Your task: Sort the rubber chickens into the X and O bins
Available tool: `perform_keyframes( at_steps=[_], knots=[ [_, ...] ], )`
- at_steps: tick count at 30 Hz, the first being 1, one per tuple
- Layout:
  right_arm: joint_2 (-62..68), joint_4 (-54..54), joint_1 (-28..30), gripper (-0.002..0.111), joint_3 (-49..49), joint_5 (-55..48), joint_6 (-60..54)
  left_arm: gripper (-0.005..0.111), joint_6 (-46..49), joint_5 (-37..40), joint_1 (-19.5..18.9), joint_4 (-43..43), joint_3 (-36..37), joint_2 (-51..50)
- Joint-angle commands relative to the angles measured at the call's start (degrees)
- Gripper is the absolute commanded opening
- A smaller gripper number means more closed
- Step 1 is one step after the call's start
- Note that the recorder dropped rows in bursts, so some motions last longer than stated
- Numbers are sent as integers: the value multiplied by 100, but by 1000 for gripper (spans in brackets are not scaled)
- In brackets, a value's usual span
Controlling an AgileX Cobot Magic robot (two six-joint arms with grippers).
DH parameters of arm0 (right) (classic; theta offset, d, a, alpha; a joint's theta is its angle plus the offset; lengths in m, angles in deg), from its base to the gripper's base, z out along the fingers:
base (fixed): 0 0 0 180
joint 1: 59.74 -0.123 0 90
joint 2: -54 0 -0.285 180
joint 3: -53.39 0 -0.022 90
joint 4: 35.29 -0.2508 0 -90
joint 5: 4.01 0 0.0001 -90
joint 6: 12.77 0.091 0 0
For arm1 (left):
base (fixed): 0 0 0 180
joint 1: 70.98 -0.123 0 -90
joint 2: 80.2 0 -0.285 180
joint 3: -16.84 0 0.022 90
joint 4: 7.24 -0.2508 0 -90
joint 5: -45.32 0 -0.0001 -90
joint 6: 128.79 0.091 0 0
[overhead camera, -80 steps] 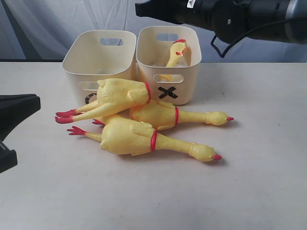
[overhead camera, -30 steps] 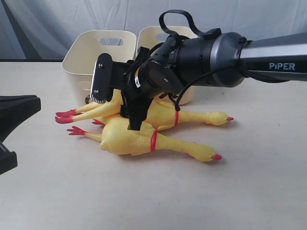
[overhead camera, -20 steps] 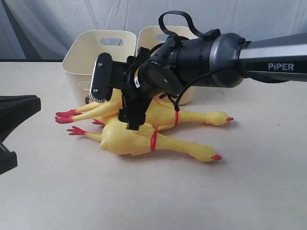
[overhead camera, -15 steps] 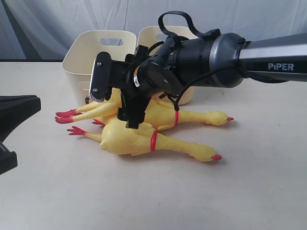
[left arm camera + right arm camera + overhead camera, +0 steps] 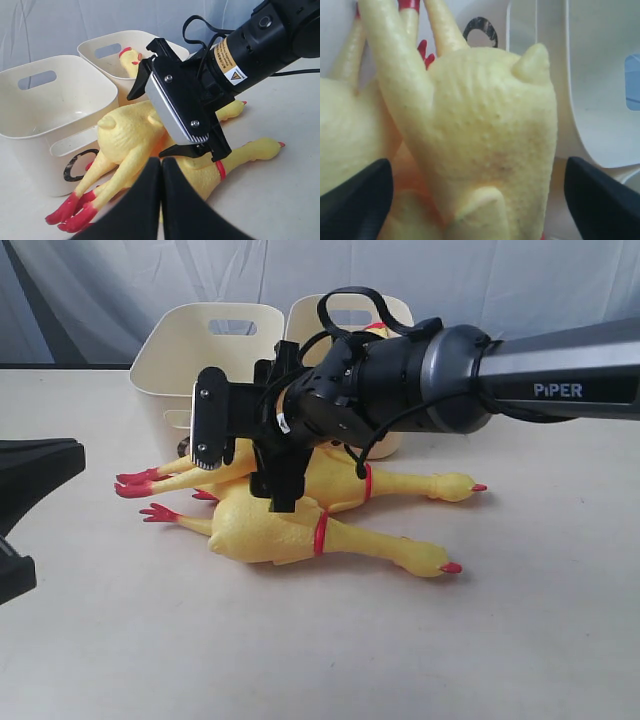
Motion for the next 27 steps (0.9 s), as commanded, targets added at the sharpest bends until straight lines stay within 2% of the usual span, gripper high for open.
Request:
perform_keyframes(
  at_steps=[1, 21, 27],
  knots=[
    [-19, 44, 17, 86, -15, 95, 20, 0, -10, 9, 3, 17, -31, -18],
    [117, 336, 18, 86, -6, 150, 20, 0, -10, 9, 3, 5, -31, -18],
    [238, 340, 18, 86, -6, 449, 20, 0, -10, 9, 3, 5, -31, -18]
  ],
)
